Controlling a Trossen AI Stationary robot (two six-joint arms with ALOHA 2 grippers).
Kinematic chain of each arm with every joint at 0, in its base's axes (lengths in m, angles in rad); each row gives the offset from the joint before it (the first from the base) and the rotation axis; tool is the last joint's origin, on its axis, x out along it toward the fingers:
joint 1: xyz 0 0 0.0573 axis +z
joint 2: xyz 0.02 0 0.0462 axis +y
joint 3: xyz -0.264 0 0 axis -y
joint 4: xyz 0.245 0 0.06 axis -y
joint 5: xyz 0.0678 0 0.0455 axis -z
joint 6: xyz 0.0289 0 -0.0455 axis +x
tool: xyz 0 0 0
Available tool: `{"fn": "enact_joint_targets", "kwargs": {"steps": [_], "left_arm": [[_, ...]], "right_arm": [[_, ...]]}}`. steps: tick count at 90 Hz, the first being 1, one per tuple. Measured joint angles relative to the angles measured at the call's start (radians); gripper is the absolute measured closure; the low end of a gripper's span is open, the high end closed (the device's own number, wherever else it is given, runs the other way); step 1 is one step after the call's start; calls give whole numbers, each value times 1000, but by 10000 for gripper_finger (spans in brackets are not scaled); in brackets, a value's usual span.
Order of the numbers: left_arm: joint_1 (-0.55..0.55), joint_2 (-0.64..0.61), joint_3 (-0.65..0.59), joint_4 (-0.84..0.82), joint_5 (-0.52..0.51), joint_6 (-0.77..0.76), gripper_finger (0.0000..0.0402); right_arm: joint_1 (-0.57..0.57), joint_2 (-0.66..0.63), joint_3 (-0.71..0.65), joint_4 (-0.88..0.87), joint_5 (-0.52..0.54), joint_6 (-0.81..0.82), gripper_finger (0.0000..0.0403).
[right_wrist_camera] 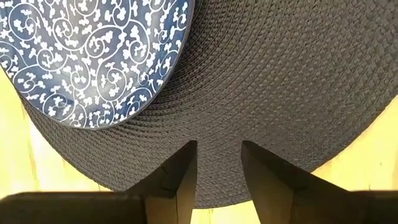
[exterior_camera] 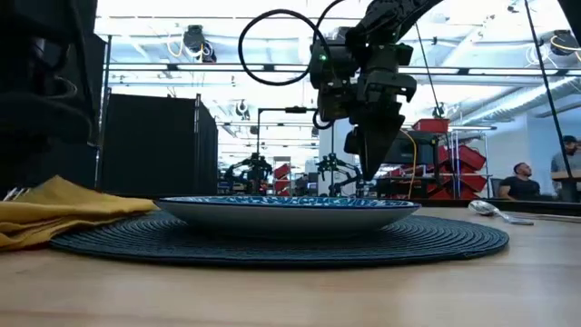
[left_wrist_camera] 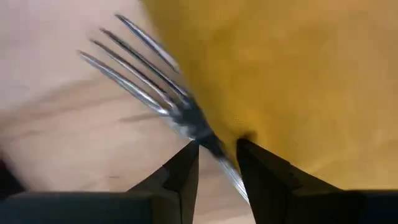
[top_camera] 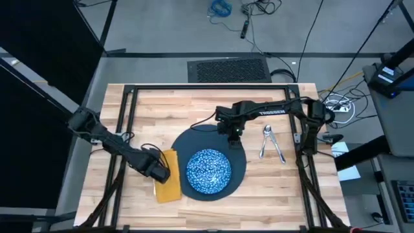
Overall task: Set table place
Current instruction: Put the fork on the yellow table napkin
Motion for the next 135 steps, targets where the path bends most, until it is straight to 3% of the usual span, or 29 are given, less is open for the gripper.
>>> {"fn": "enact_joint_targets", "kwargs": {"steps": [11,36,89,135], "left_arm": [[1,-2,17,-45,3,0,302],[-16,-2,19,59,36,-47,302],[-70,-3,19,62,40,-129,302],[-71,53,9,141,43,-105,302]], "right_arm": [[0,0,0,1,0,-1,287],[0,0,0,1,0,-5,287],[0,0,0,7,0,-24,287],[0,0,0,9,0,-25,287]]}}
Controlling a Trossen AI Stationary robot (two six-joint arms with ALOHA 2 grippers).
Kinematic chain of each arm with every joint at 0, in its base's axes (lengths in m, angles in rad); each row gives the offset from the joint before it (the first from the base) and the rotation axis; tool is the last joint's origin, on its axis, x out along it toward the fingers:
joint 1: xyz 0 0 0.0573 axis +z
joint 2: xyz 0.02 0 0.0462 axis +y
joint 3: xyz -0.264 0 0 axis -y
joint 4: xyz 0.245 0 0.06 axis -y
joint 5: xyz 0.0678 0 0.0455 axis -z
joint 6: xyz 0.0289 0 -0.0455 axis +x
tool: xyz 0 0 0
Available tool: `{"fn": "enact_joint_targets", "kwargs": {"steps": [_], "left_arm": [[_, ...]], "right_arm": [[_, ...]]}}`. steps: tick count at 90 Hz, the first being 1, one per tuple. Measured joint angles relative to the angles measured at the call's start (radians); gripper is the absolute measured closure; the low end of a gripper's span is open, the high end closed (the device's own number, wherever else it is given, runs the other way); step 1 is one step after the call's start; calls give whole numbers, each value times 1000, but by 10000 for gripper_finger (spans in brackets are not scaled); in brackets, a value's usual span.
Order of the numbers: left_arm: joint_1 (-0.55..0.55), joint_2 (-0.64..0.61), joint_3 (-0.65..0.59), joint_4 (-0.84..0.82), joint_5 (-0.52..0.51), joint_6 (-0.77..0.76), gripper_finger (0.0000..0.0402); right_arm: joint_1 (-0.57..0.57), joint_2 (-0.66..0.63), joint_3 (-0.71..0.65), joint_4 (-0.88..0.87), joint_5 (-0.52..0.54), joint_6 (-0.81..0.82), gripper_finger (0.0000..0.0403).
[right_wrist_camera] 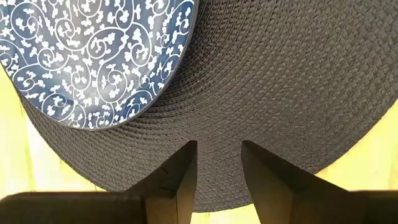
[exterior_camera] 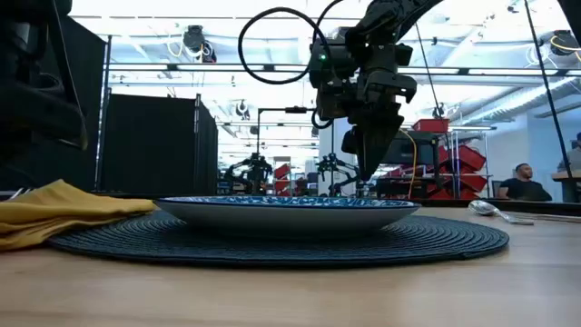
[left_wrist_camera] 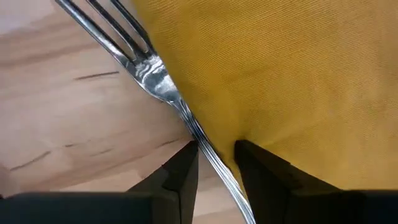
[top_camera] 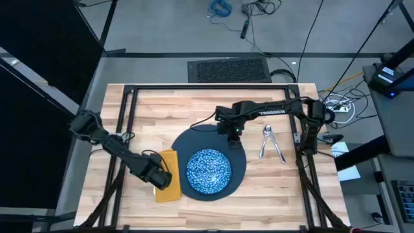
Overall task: Set table place
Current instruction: Put the fork on the yellow table napkin
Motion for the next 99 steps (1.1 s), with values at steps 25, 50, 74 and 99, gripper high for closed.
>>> {"fn": "enact_joint_targets", "kwargs": {"steps": [25,50,74,99], "left_arm": [[0,0,0,-2,0,36,302],[0,-10,-2,-7,-1,37,302],[0,-20,-3,-14,-7,63,340],[2,-20,-3,-8,-12,107,378]], "right_arm": [[0,0,0,10,0,0,287],[0,0,0,14,0,0,287],[0,0,0,19,0,0,287],[7,0,0,21,0,1,287]]}}
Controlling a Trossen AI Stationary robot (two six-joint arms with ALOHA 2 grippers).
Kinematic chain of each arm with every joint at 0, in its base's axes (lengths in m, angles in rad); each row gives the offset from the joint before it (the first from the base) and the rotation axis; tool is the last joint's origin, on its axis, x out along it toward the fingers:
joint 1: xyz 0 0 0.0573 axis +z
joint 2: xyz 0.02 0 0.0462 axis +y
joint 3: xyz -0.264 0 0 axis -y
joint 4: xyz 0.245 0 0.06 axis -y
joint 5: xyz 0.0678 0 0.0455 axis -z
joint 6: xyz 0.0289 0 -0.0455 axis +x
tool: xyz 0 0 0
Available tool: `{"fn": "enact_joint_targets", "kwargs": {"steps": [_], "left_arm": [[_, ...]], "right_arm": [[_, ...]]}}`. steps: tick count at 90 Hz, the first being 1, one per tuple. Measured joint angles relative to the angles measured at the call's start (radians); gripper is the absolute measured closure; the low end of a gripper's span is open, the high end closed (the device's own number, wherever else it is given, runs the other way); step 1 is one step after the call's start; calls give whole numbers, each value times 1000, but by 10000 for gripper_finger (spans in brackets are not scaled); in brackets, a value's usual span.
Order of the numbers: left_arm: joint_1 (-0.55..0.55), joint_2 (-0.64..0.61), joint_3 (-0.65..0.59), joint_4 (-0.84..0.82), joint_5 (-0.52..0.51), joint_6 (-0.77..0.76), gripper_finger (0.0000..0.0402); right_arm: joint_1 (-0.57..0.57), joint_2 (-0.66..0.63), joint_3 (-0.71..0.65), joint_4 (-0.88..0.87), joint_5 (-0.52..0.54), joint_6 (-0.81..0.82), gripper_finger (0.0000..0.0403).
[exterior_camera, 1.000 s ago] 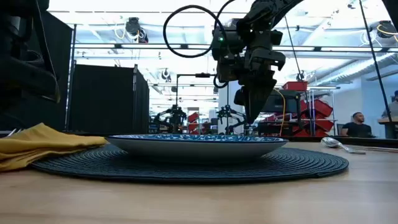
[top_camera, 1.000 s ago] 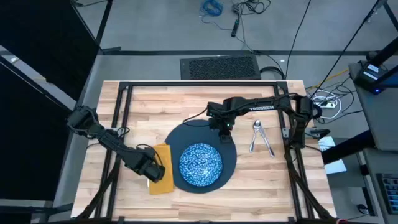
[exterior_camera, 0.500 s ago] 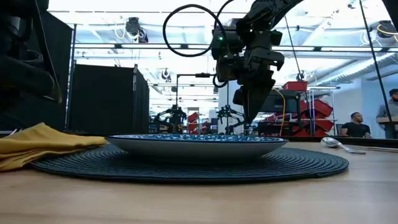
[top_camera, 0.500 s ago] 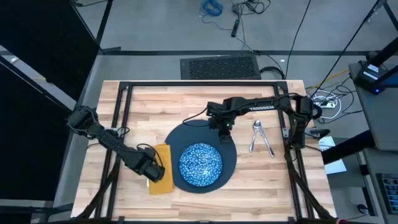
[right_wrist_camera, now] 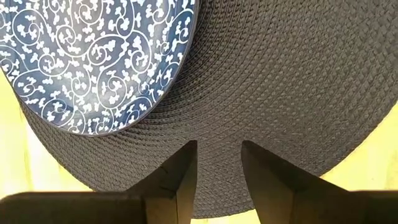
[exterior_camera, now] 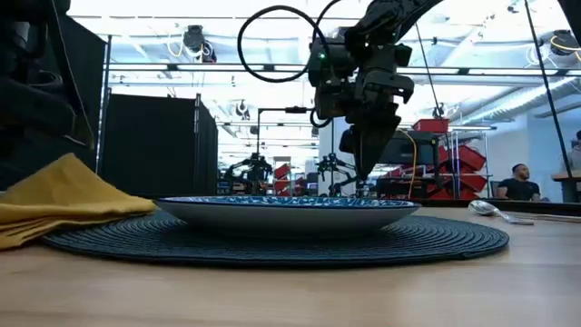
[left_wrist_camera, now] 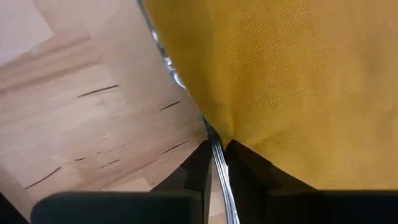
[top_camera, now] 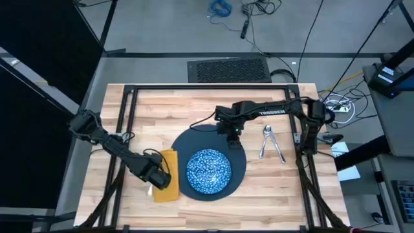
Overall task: Set table place
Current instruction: Put the fork on the yellow table napkin
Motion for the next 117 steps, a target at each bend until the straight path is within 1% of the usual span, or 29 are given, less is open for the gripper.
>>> {"fn": "enact_joint_targets", "kwargs": {"steps": [12,29,46,62,79,101,107,117], "left_arm": [[0,0,16,-85,-2,-9,397],[-1,-10,55,-249,-2,-21,398],[-1,-46,73,-261,-21,-21,398],[-1,-47,73,-266,-21,-19,398],[-1,-47,73,-333,2,-27,398],[-1,-47,73,-334,-3,-20,398],[-1,-49,73,-318,-35,-16,398],[-1,-57,75,-286,-88,0,398]], "right_arm": [[14,0,0,0,0,0,287],[26,0,0,1,0,-1,287],[28,0,0,19,0,-1,287],[38,0,0,123,0,-23,287],[47,0,0,122,-1,-27,287],[50,0,0,166,-2,-31,287],[55,0,0,202,-40,-37,287],[62,0,0,298,-184,-60,287]]}}
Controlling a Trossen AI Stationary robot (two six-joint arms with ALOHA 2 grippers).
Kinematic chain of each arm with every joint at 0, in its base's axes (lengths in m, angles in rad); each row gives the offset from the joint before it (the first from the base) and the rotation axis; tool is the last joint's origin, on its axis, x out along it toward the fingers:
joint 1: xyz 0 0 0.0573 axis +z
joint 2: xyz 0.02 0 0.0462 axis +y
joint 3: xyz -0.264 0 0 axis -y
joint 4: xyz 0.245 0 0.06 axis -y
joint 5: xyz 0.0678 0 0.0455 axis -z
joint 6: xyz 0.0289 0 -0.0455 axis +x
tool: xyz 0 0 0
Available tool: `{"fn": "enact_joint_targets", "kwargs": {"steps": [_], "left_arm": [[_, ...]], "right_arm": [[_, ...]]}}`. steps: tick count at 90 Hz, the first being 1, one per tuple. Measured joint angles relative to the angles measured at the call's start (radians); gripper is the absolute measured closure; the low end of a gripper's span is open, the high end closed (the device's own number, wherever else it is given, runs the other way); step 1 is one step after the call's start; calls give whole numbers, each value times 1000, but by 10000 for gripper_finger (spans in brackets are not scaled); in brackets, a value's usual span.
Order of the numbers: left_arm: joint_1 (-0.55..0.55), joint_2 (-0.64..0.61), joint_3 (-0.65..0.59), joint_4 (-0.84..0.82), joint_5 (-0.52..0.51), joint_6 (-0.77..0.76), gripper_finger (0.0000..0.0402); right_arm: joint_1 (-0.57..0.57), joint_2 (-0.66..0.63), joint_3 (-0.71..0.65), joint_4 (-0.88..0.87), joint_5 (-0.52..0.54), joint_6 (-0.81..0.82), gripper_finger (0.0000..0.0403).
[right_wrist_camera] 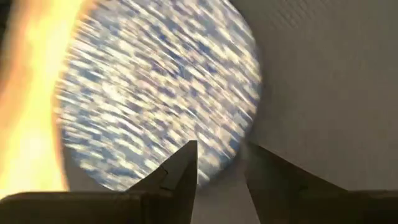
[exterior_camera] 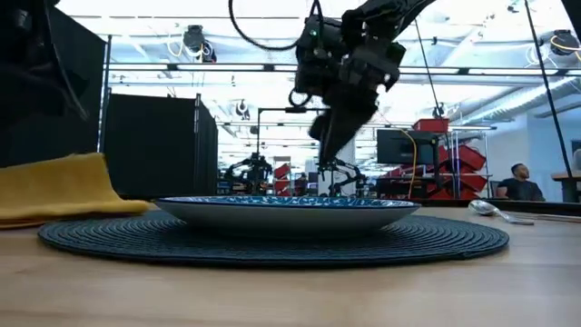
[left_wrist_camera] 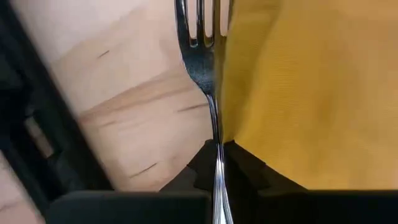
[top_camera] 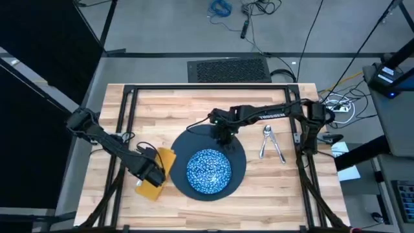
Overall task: Set table place
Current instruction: Put the fork on the yellow table napkin
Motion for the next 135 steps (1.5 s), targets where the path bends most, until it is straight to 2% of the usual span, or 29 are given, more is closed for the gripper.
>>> {"fn": "enact_joint_targets", "kwargs": {"steps": [8,16,22,31,37,48,69,102,135], "left_arm": [[0,-1,2,-19,-30,0,398],[0,-1,2,-81,-55,-20,398],[1,-1,2,-89,-73,-25,398],[1,-1,2,-82,-83,-24,398],[0,-1,3,-74,-90,-20,398],[0,-1,3,-103,-110,-28,398],[11,-1,3,-120,-138,-26,398],[46,-1,3,-70,-169,44,398],[46,0,3,-72,-192,60,398]], "right_arm": [[7,0,0,111,-91,-1,287],[15,0,0,249,-95,35,287],[28,4,0,333,-55,59,287],[59,29,0,422,84,65,291],[76,61,0,495,127,92,312],[85,124,0,622,139,113,388],[64,226,54,774,131,201,402],[76,481,313,758,85,252,403],[82,674,571,594,60,270,403]]}}
